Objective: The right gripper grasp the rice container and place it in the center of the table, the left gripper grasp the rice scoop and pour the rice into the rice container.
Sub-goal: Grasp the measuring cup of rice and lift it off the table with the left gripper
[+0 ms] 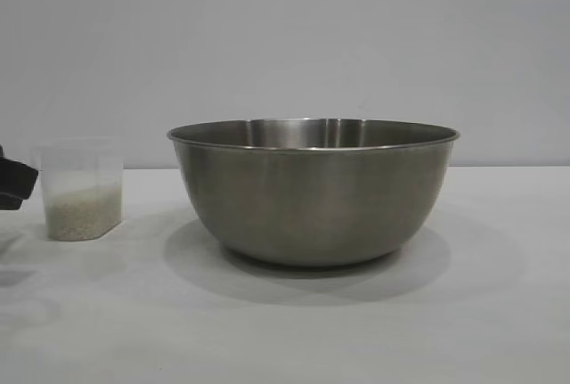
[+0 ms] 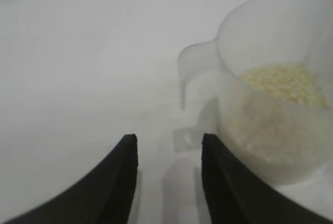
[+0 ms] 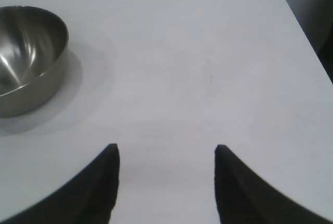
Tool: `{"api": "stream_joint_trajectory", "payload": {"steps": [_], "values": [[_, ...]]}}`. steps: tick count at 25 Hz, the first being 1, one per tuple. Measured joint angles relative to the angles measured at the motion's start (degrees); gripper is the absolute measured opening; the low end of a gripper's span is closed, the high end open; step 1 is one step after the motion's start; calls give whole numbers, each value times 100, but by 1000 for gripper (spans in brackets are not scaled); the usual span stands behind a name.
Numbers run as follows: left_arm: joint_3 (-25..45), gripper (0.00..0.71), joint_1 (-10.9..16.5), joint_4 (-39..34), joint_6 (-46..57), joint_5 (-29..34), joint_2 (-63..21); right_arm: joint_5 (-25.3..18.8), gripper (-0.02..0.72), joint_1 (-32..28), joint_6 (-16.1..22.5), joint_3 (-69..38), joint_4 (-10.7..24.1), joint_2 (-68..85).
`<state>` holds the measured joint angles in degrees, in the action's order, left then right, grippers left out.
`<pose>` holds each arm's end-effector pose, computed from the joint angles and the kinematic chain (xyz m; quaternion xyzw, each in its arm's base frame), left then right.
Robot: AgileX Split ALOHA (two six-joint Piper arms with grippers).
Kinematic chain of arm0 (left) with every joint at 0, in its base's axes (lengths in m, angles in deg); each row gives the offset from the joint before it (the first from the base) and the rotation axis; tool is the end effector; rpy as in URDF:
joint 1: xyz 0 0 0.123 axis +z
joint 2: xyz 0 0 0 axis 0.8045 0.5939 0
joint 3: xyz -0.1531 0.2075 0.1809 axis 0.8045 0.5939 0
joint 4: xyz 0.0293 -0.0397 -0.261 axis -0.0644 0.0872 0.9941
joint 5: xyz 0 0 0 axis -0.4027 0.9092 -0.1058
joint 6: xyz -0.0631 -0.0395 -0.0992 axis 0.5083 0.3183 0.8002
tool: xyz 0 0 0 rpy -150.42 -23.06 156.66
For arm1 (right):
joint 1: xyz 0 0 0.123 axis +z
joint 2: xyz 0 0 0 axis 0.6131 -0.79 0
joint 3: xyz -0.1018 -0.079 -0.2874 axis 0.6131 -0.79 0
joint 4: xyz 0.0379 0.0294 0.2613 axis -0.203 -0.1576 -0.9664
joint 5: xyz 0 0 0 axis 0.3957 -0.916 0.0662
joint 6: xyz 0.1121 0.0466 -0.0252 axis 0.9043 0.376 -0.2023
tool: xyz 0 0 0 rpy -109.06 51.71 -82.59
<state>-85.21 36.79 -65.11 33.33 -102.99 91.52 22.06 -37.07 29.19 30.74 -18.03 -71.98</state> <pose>0.3114 -0.0685 0.0589 0.0742 0.8395 0.0066 0.5383 0.0008 0.0061 0.2570 -0.0357 0.8708 0.0145 0.4900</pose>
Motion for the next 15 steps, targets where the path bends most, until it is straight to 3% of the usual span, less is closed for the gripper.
{"api": "stream_joint_trajectory", "payload": {"steps": [11, 15], "values": [[-561, 279, 0, 23, 0, 0, 106, 0, 346, 0, 0, 0, 0, 0], [-741, 66, 0, -81, -11, 0, 106, 0, 346, 0, 0, 0, 0, 0]]}}
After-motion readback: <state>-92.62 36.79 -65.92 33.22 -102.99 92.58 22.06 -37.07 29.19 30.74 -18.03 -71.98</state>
